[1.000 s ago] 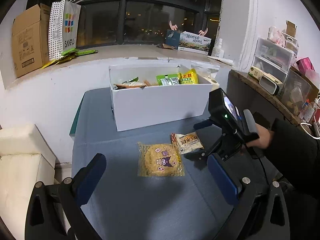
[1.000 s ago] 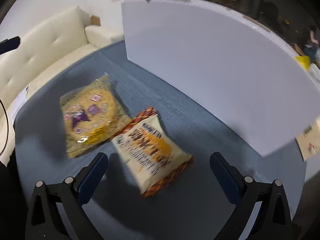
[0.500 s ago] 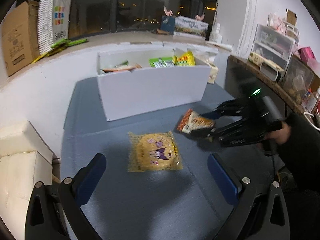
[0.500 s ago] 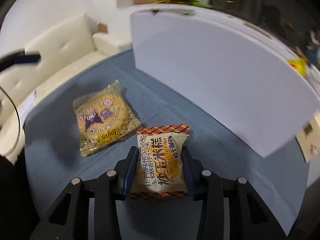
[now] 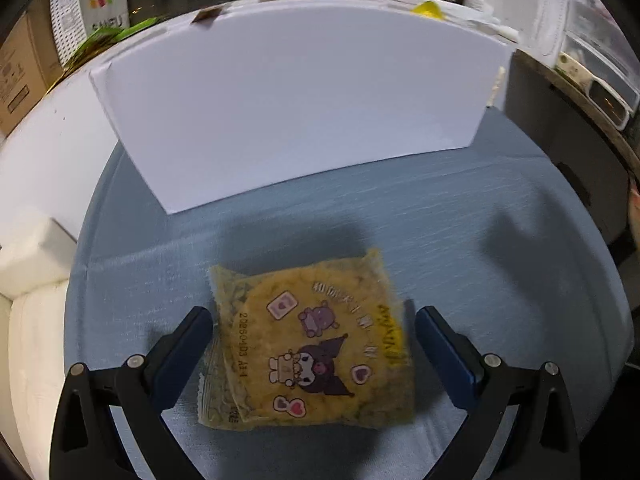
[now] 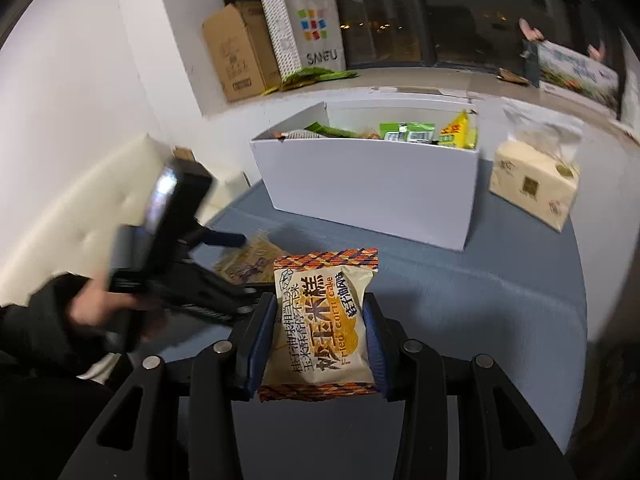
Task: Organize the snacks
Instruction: 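Grasp the cookie pack with the right tool while the left tool grasps the cartoon biscuit pack, then carry both packs over the white box and open both tools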
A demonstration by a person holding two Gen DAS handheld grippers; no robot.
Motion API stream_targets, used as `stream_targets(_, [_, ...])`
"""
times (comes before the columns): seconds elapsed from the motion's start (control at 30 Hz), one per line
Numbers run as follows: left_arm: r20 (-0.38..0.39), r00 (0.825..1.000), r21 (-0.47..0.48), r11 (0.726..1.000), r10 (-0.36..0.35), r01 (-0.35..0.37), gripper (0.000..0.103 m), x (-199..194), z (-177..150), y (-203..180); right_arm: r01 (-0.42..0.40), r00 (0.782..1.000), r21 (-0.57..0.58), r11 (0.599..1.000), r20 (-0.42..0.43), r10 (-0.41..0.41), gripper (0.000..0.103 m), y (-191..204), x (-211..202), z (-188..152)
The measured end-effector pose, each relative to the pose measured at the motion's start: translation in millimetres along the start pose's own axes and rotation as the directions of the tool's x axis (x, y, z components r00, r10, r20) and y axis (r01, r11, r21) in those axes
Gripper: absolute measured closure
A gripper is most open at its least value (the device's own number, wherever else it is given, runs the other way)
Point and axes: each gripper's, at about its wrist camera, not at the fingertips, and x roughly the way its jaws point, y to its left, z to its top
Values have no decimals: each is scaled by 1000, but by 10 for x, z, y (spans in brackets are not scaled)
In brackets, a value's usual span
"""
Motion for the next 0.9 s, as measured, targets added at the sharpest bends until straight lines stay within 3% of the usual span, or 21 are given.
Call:
stream_targets(0.13, [-6,999,-40,999,-32,31,2,14,-37,107,-9,1000,32,999,10,9,57,-15,14,-97])
stream_targets(0.2, [20,999,-36,999,-37,38,20,-33,-46,121,-10,1000,40,999,15,9,57,-16,44,-115])
stream_targets(0.27, [21,997,-40,997,-69,69,24,-71,-49,159,-18,1000,46,999,15,17,57,-13,71,-112])
stream_targets(0.4, [104,988,-36,993,-110,115,25,-360,-87,223,-21,1000,36,999,11,20,57,22,101,-82])
stream_targets(0.5, [214,968,-14,990,-134,140,25,-810,-39,213,-4,1000,32,999,27,3,57,40,78,-18])
stream_targets(0.57, [300,941,1,986,-159,167,25,-1130,62,226,8,998,43,999,58,-10,57,23,41,79])
stream_targets(0.63, [367,910,6,978,-195,207,25,-1393,267,268,19,993,60,998,113,-26,57,-21,-11,268])
stream_targets(0.73, [425,880,11,974,-211,228,24,-1604,735,329,45,983,91,995,172,-60,57,-99,-41,641])
stream_targets(0.8, [443,874,10,976,-201,219,24,-1612,1078,404,63,976,95,993,204,-82,57,-144,-30,887])
stream_targets(0.9, [432,883,-19,976,-185,215,24,-1460,1514,530,82,970,135,987,216,-110,57,-303,135,1379])
